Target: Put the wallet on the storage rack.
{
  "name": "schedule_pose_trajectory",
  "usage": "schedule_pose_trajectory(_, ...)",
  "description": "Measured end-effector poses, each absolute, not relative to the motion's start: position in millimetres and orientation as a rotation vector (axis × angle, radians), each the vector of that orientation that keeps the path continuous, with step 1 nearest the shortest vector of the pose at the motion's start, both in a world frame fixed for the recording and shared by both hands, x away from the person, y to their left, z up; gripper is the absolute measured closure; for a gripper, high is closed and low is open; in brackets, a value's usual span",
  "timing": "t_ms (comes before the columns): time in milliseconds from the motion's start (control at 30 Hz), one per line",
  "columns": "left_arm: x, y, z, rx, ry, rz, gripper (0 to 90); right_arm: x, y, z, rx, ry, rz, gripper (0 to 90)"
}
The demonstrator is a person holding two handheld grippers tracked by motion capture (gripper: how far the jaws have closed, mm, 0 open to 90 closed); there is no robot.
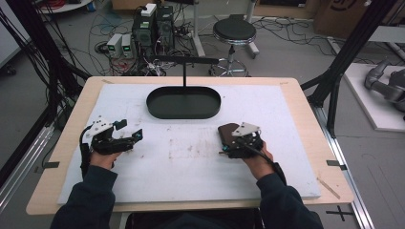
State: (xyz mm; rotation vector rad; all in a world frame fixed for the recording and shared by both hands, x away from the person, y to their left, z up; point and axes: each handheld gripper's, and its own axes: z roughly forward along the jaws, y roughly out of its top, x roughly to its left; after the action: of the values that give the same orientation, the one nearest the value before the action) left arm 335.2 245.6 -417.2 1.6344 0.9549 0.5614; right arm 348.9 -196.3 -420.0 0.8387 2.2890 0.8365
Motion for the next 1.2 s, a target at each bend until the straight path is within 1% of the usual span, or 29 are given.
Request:
schedule_pose_trajectory(33, 335.2, 245.6, -417.2, 1.634, 0.955, 0.561, 19.5, 348.9, -196.3, -420.0, 0.839, 2.289, 0.836, 21.1)
schedule_pose_trajectory(100, 335.0, 246.0, -417.2, 1.632, 0.955, 0.56, 19.5, 352.1, -183.2, -425.2, 0.823, 2.286, 0.792, 21.1)
schedule_pose_trajectory(133, 334.9, 245.9, -417.2, 1.63, 0.957, 0.561, 19.5, 355.4, -176.8, -430.2, 0.823, 2.292, 0.741, 23.2)
schedule_pose_trajectory(167, 334.8, 246.1, -417.3, 1.63, 0.957, 0.562, 19.5, 355.4, -176.8, -430.2, 0.823, 2.292, 0.741, 23.2)
schedule_pose_trajectory(200, 334.6, 246.4, -417.5, 1.63, 0.959, 0.56, 19.6, 356.3, -171.3, -436.3, 0.8, 2.297, 0.647, 31.4)
schedule_pose_trajectory(267, 334.4, 246.9, -417.7, 1.629, 0.961, 0.562, 19.6, 355.8, -170.1, -436.6, 0.772, 2.292, 0.623, 32.8)
schedule_pose_trajectory(300, 334.4, 247.3, -417.7, 1.63, 0.962, 0.562, 19.6, 355.1, -169.1, -436.4, 0.773, 2.287, 0.613, 34.9)
schedule_pose_trajectory(333, 334.4, 247.8, -417.8, 1.63, 0.962, 0.562, 19.6, 354.1, -169.2, -435.2, 0.761, 2.29, 0.59, 40.5)
schedule_pose_trajectory(367, 334.3, 247.8, -417.8, 1.627, 0.965, 0.562, 19.6, 354.1, -169.2, -435.2, 0.761, 2.29, 0.59, 40.5)
schedule_pose_trajectory(433, 334.1, 247.9, -417.8, 1.627, 0.967, 0.562, 19.6, 352.8, -168.0, -434.2, 0.769, 2.289, 0.567, 45.5)
schedule_pose_trajectory(467, 334.0, 247.8, -417.7, 1.629, 0.967, 0.563, 19.7, 351.5, -166.3, -430.9, 0.776, 2.298, 0.53, 53.7)
schedule_pose_trajectory(500, 334.0, 247.8, -417.7, 1.63, 0.965, 0.564, 19.7, 351.5, -166.3, -430.9, 0.776, 2.298, 0.53, 53.7)
schedule_pose_trajectory(567, 334.0, 248.0, -417.5, 1.629, 0.963, 0.564, 20.0, 348.8, -167.9, -426.5, 0.783, 2.29, 0.522, 64.9)
schedule_pose_trajectory(600, 334.1, 248.0, -417.7, 1.63, 0.964, 0.566, 20.0, 348.8, -167.9, -426.5, 0.783, 2.29, 0.522, 64.9)
schedule_pose_trajectory(767, 334.9, 248.9, -418.1, 1.632, 0.965, 0.568, 20.0, 351.0, -188.3, -412.0, 0.861, 2.277, 0.681, 74.2)
schedule_pose_trajectory(833, 335.1, 249.1, -418.3, 1.628, 0.964, 0.567, 20.1, 350.9, -190.7, -410.0, 0.875, 2.273, 0.701, 75.1)
schedule_pose_trajectory(900, 335.3, 249.5, -418.3, 1.624, 0.967, 0.568, 20.2, 350.9, -200.8, -402.1, 0.897, 2.273, 0.804, 77.1)
schedule_pose_trajectory(967, 335.5, 250.0, -418.5, 1.619, 0.967, 0.569, 20.2, 350.3, -202.0, -400.7, 0.91, 2.275, 0.823, 77.3)
schedule_pose_trajectory(1100, 335.1, 251.3, -418.0, 1.615, 0.968, 0.57, 20.2, 347.9, -214.3, -392.3, 0.971, 2.295, 0.998, 78.1)
schedule_pose_trajectory(1200, 335.0, 252.2, -418.0, 1.614, 0.971, 0.571, 20.2, 346.9, -219.9, -389.4, 1.001, 2.296, 1.06, 78.3)
